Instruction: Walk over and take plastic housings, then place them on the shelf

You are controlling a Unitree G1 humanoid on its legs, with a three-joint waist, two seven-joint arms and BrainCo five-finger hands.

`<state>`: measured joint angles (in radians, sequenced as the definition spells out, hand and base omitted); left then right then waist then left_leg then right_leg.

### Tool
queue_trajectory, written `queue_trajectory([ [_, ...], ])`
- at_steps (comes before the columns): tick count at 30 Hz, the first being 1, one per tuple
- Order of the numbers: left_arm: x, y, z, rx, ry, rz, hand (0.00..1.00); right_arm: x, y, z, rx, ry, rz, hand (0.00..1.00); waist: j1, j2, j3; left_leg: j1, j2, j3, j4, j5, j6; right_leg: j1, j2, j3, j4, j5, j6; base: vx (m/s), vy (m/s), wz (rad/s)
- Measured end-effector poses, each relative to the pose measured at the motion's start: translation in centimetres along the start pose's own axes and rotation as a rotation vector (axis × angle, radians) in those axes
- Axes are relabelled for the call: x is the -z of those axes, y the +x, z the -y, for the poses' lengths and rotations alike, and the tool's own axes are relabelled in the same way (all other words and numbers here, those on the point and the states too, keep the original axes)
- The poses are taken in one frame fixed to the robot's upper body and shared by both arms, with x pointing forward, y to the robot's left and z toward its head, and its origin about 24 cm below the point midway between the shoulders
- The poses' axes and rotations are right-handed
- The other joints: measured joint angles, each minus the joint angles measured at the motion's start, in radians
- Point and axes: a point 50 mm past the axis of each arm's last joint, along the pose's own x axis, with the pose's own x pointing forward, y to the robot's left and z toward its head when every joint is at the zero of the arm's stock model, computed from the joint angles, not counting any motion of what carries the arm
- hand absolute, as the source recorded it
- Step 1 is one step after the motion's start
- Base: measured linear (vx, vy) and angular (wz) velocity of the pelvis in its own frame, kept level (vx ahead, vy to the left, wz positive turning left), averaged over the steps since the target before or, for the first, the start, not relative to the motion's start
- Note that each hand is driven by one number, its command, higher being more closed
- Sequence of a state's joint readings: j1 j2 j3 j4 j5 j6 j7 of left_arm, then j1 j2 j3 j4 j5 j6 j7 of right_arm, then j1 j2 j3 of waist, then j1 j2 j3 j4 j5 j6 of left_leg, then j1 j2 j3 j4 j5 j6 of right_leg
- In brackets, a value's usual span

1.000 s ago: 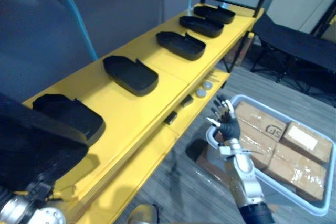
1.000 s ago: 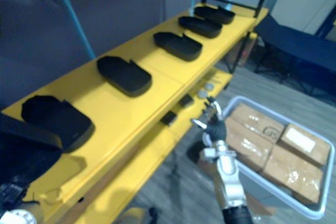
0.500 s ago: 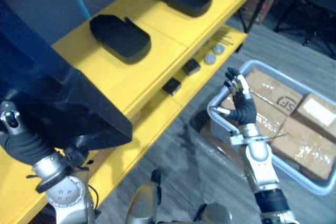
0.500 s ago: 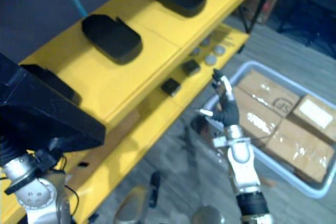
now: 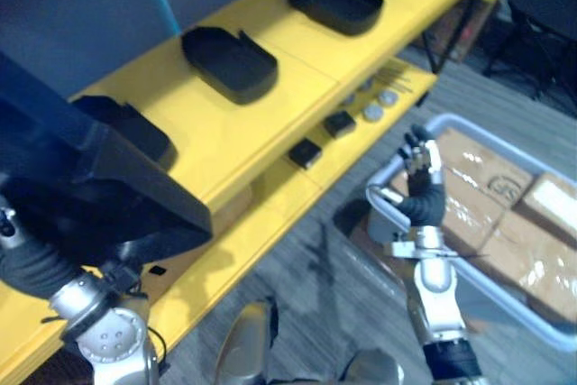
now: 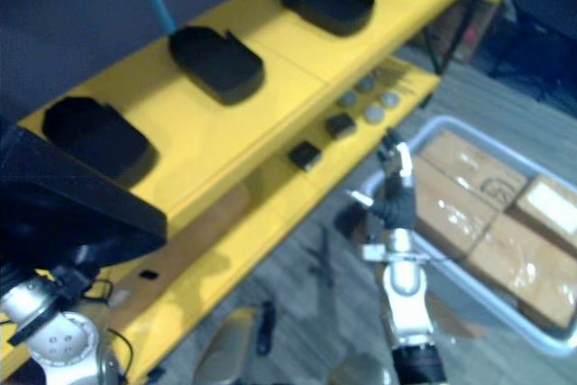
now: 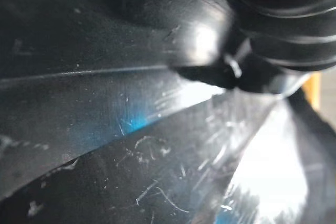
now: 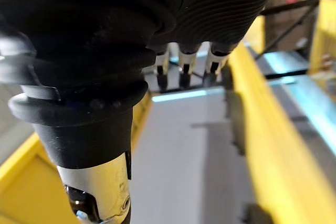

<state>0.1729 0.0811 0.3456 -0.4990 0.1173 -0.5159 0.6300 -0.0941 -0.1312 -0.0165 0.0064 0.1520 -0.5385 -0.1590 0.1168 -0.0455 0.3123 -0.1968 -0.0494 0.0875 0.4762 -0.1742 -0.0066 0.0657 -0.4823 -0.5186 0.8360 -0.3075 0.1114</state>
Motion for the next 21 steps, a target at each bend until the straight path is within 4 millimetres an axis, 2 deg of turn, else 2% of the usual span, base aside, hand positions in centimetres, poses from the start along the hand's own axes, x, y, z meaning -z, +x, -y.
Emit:
queue_trajectory([
  [1, -0.1, 0.1, 0.0, 0.002, 0.012, 0.014, 1.0, -0.1, 0.2, -0.1, -0.001, 0.001, 0.008, 0.0, 0.006, 0.001, -0.003, 0.026, 0.001, -0.004, -0.024, 0.0, 0.001, -0.016, -0.002, 0.029, 0.036, 0.058, -0.022, 0.35, 0.124, 0.38],
  [2, -0.6, 0.7, -0.1, 0.015, 0.021, 0.057, 1.0, -0.5, 1.0, -0.3, -0.015, -0.002, 0.039, 0.0, 0.007, 0.002, -0.008, 0.1, 0.008, -0.033, -0.096, 0.008, 0.007, -0.048, -0.001, 0.079, 0.111, 0.226, -0.056, 0.26, 0.031, 0.19],
  [3, -0.8, 1.1, 0.0, 0.02, 0.02, 0.077, 1.0, -0.7, 1.4, -0.4, -0.023, -0.007, 0.057, 0.0, 0.006, 0.004, -0.012, 0.123, 0.014, -0.045, -0.118, 0.011, 0.01, -0.061, 0.0, 0.093, 0.138, 0.226, -0.064, 0.33, -0.003, 0.26],
  [5, -1.1, 2.5, 0.3, 0.003, 0.014, 0.13, 1.0, -1.9, 3.5, -0.6, -0.06, -0.057, 0.14, 0.0, 0.003, 0.022, -0.022, 0.183, 0.044, -0.087, -0.173, 0.011, 0.01, -0.117, 0.039, 0.115, 0.13, 0.106, -0.081, 0.29, -0.036, 0.29],
  [6, -1.1, 2.8, 0.5, -0.005, 0.009, 0.139, 1.0, -2.3, 4.2, -0.6, -0.063, -0.069, 0.166, 0.0, 0.003, 0.03, -0.027, 0.192, 0.055, -0.098, -0.186, 0.009, 0.007, -0.139, 0.054, 0.117, 0.102, 0.085, -0.086, 0.24, -0.08, 0.35],
  [7, -1.1, 3.2, 0.7, -0.024, 0.003, 0.144, 1.0, -3.1, 5.4, -0.3, -0.064, -0.106, 0.215, 0.0, 0.003, 0.05, -0.04, 0.201, 0.082, -0.119, -0.206, 0.004, 0.004, -0.191, 0.096, 0.132, 0.004, 0.069, -0.094, 0.24, -0.154, 0.44],
  [8, -1.0, 3.6, 0.8, -0.041, 0.001, 0.139, 1.0, -3.8, 6.5, 0.2, -0.056, -0.132, 0.254, 0.0, -0.001, 0.056, -0.055, 0.202, 0.109, -0.139, -0.21, -0.003, -0.009, -0.226, 0.146, 0.175, -0.145, 0.075, -0.079, 0.24, -0.172, 0.52],
  [9, -0.8, 3.7, 0.8, -0.045, 0.003, 0.134, 1.0, -4.2, 6.9, 0.4, -0.055, -0.145, 0.271, 0.0, -0.002, 0.057, -0.058, 0.204, 0.116, -0.152, -0.207, -0.007, -0.025, -0.232, 0.163, 0.196, -0.223, 0.085, -0.065, 0.2, -0.169, 0.67],
  [10, -0.5, 3.8, 0.8, -0.048, 0.019, 0.114, 1.0, -4.6, 7.3, 0.8, -0.056, -0.165, 0.29, 0.0, -0.002, 0.044, -0.066, 0.216, 0.121, -0.164, -0.196, -0.024, -0.052, -0.228, 0.176, 0.227, -0.357, 0.13, -0.036, 0.22, -0.281, 0.76],
  [11, 0.0, 3.7, 0.6, -0.043, 0.039, 0.087, 1.0, -4.7, 7.3, 0.9, -0.059, -0.167, 0.287, 0.0, 0.0, 0.011, -0.086, 0.219, 0.116, -0.167, -0.182, -0.04, -0.078, -0.213, 0.173, 0.246, -0.446, 0.218, -0.022, 0.24, -0.342, 0.88],
  [12, 0.2, 3.8, 0.5, -0.035, 0.055, 0.075, 1.0, -4.7, 7.3, 0.9, -0.066, -0.168, 0.286, 0.0, 0.001, -0.024, -0.107, 0.226, 0.109, -0.168, -0.184, -0.059, -0.106, -0.198, 0.168, 0.245, -0.482, 0.292, 0.009, 0.25, -0.409, 0.68],
  [13, 0.7, 3.2, 0.5, -0.044, 0.061, 0.038, 1.0, -4.8, 7.5, 1.1, -0.084, -0.182, 0.289, 0.0, 0.003, 0.0, -0.11, 0.24, 0.131, -0.177, -0.182, -0.07, -0.124, -0.181, 0.173, 0.222, -0.465, 0.267, 0.026, 0.21, -0.335, 0.47],
  [14, 1.1, 2.3, -0.1, -0.051, 0.088, -0.016, 1.0, -4.9, 7.7, 1.1, -0.118, -0.171, 0.277, 0.0, 0.009, 0.045, -0.13, 0.248, 0.188, -0.156, -0.181, -0.071, -0.131, -0.143, 0.225, 0.189, -0.487, 0.253, 0.003, 0.25, -0.361, 0.28],
  [16, 1.4, 1.5, -0.8, -0.055, 0.123, -0.059, 1.0, -5.3, 8.4, 1.0, -0.187, -0.117, 0.26, 0.0, 0.011, 0.096, -0.163, 0.262, 0.244, -0.11, -0.226, -0.04, -0.161, -0.122, 0.27, 0.147, -0.515, 0.242, -0.017, 0.27, -0.299, 0.3],
  [18, 1.5, 1.3, -0.5, -0.053, 0.112, -0.07, 1.0, -5.3, 8.4, 0.9, -0.251, -0.053, 0.234, 0.0, -0.005, 0.105, -0.166, 0.271, 0.253, -0.024, -0.272, 0.015, -0.16, -0.079, 0.265, 0.094, -0.545, 0.239, -0.021, 0.16, -0.16, 0.66],
  [19, 1.4, 1.2, -0.2, -0.053, 0.096, -0.073, 1.0, -5.6, 8.0, 0.7, -0.297, -0.004, 0.235, 0.0, -0.028, 0.102, -0.165, 0.271, 0.252, 0.043, -0.282, 0.039, -0.142, -0.032, 0.256, 0.041, -0.574, 0.239, -0.02, 0.09, -0.104, 0.92],
  [20, 1.4, 1.1, 0.0, -0.047, 0.086, -0.074, 1.0, -5.9, 7.8, 0.6, -0.316, 0.018, 0.244, 0.0, -0.029, 0.102, -0.165, 0.275, 0.252, 0.068, -0.292, 0.051, -0.139, -0.014, 0.254, 0.017, -0.584, 0.239, -0.02, 0.12, -0.119, 1.04],
  [21, 1.3, 1.1, 0.2, -0.042, 0.083, -0.069, 1.0, -6.6, 7.5, -0.4, -0.382, 0.091, 0.281, 0.0, -0.018, 0.1, -0.171, 0.291, 0.248, 0.075, -0.331, 0.07, -0.137, 0.015, 0.255, -0.016, -0.604, 0.239, -0.02, 0.09, -0.07, 0.65],
])
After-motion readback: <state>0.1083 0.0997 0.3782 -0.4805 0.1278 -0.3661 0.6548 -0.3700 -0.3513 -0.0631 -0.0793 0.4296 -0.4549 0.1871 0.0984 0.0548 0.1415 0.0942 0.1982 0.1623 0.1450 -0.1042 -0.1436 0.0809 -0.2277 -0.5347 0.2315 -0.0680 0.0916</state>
